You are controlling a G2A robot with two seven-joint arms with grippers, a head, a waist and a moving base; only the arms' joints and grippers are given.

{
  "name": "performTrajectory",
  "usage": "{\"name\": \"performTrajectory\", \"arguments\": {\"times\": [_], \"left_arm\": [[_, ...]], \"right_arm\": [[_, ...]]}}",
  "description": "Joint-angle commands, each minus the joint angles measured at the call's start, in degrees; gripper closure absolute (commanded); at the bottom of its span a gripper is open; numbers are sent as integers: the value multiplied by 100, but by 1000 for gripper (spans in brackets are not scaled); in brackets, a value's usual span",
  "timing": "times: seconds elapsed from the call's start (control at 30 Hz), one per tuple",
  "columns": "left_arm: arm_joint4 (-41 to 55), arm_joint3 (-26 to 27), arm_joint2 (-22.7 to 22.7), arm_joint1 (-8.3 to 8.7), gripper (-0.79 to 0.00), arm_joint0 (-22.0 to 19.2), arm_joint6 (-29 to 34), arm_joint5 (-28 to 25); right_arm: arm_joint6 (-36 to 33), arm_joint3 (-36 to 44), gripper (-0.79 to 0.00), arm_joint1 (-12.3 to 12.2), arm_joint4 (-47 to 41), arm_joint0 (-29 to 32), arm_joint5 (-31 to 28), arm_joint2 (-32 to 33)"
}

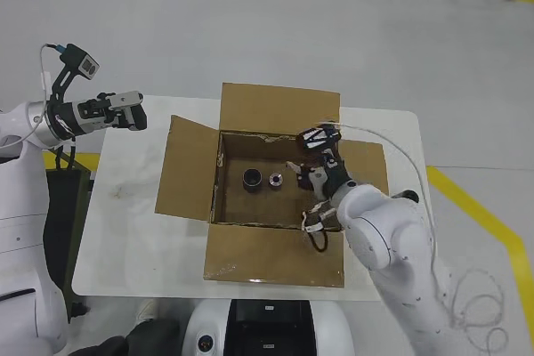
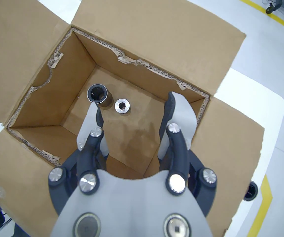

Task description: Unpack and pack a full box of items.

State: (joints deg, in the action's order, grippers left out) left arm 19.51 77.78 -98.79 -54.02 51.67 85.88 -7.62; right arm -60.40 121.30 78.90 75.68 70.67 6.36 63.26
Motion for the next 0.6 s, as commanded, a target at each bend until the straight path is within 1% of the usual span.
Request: {"name": "performTrajectory", "arguments": {"times": [0.0,0.17,0.33,0.43,0.5,0.53,0.57], "left_arm": [[0,0,0,0,-785,0,0,0],[0,0,0,0,-785,0,0,0],[0,0,0,0,-785,0,0,0],[0,0,0,0,-785,0,0,0],[0,0,0,0,-785,0,0,0],[0,0,0,0,-785,0,0,0],[0,0,0,0,-785,0,0,0]], "right_arm": [[49,127,-526,-27,38,147,49,253],[92,348,-526,-92,-16,476,37,890],[102,414,-548,-147,-107,756,-24,1444],[155,312,-529,-169,-168,882,11,1735],[259,213,-520,-182,-229,954,33,1922],[408,199,-517,-189,-290,986,-48,1993],[555,145,-533,-203,-245,1048,-163,2077]]}}
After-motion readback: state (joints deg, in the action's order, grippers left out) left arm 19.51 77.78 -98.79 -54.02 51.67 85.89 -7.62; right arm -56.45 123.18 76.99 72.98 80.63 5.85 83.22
